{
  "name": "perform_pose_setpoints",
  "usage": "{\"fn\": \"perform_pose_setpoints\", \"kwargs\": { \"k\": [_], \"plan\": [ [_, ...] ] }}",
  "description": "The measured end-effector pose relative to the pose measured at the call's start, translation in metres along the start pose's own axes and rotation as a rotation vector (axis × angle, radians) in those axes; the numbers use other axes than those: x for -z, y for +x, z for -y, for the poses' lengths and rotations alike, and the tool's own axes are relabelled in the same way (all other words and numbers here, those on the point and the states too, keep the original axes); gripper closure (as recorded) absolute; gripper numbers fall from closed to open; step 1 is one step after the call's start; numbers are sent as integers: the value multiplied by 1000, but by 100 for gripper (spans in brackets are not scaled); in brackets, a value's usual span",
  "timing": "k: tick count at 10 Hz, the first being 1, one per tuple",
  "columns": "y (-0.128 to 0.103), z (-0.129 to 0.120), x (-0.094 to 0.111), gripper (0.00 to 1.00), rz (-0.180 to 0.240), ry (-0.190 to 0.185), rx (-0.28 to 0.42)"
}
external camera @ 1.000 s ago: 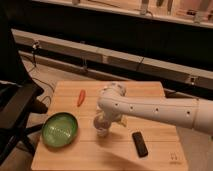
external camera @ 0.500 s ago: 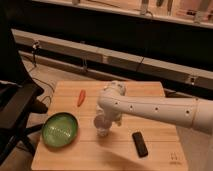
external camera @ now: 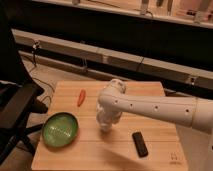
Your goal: Pick up the ceramic cup
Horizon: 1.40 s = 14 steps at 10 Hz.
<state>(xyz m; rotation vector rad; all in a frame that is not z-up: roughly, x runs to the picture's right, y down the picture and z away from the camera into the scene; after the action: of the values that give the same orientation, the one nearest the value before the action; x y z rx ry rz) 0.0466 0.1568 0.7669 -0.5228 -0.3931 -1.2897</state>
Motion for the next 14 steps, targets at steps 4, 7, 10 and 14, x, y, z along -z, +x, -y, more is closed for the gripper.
{"fn": "perform_pose_setpoints", "kwargs": {
  "k": [4, 7, 10, 14],
  "plan": [
    [5, 1, 13, 98, -6, 6, -1],
    [8, 1, 17, 98, -6, 3, 0],
    [11, 2, 29, 98, -7, 5, 0],
    [14, 2, 32, 98, -8, 4, 2]
  ]
}}
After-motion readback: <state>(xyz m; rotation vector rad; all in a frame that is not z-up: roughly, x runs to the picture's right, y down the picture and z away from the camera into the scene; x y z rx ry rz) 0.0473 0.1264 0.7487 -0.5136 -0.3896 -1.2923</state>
